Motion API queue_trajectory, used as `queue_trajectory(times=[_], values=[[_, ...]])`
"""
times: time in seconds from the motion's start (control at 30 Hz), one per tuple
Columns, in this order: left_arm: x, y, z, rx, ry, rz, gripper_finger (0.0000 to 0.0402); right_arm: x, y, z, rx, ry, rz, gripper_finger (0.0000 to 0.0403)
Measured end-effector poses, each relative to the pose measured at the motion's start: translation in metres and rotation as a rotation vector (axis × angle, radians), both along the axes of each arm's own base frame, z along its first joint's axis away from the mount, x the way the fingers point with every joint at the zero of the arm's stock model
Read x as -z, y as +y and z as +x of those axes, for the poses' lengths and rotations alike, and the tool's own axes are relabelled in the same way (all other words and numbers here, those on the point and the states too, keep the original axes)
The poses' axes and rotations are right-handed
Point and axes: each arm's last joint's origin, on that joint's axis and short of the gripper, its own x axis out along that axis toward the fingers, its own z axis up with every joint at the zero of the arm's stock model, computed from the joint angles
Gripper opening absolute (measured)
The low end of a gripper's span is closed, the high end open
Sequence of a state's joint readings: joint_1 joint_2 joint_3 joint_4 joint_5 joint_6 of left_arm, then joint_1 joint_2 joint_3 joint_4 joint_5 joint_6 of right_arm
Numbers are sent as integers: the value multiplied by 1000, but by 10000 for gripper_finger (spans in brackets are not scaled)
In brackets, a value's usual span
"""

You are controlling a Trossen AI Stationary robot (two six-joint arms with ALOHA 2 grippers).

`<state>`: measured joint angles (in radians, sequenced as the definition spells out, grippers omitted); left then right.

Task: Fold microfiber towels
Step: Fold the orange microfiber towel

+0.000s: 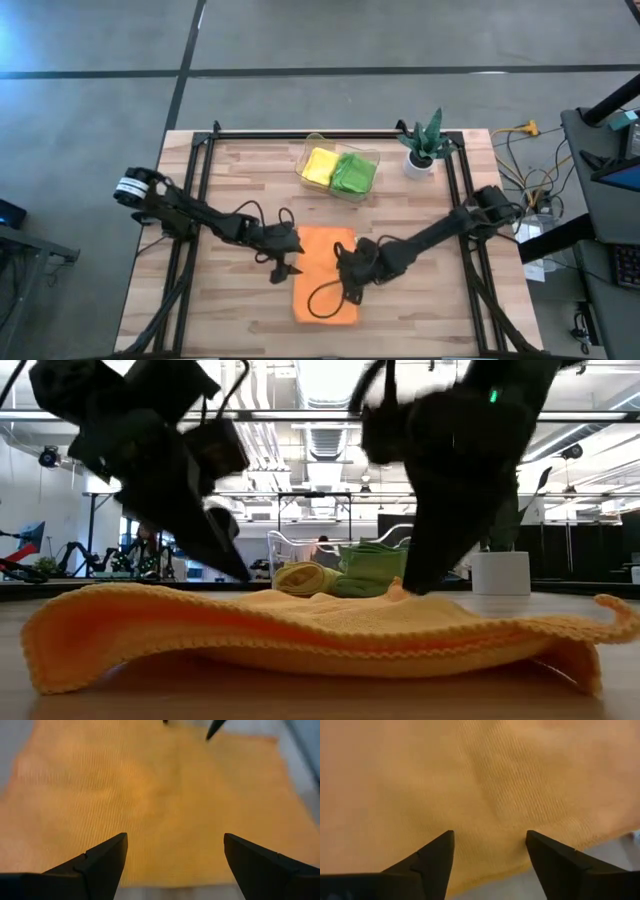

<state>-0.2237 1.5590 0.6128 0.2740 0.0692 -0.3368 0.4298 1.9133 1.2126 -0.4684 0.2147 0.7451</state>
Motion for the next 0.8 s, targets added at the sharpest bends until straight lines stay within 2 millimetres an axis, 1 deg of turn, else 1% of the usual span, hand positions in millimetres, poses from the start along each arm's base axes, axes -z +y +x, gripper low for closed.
queue_trajectory(times=[0.1, 0.2, 0.37, 0.43, 0.5, 0.63, 0.7, 0.8], values=[[13, 0, 2, -15, 47, -7, 313, 11, -10, -1, -49, 15, 65, 253], [22, -1, 5, -22, 75, -3, 313, 16, -19, -2, -77, 36, 87, 257], [24, -1, 9, -34, 80, -7, 313, 16, -30, -5, -119, 55, 111, 258], [20, -1, 8, -50, 78, -8, 313, 11, -32, -7, -137, 55, 102, 258], [12, 0, 8, -66, 58, -1, 313, 1, -32, -7, -166, 38, 90, 258], [-16, 2, 11, -88, -57, -23, 313, -25, -34, -13, -211, -12, 75, 258], [-23, 2, 9, -103, -67, -42, 313, -34, -37, -19, -202, -33, 63, 256], [-34, 3, 7, -132, -98, -94, 313, -46, -45, -31, -134, -109, 17, 251]])
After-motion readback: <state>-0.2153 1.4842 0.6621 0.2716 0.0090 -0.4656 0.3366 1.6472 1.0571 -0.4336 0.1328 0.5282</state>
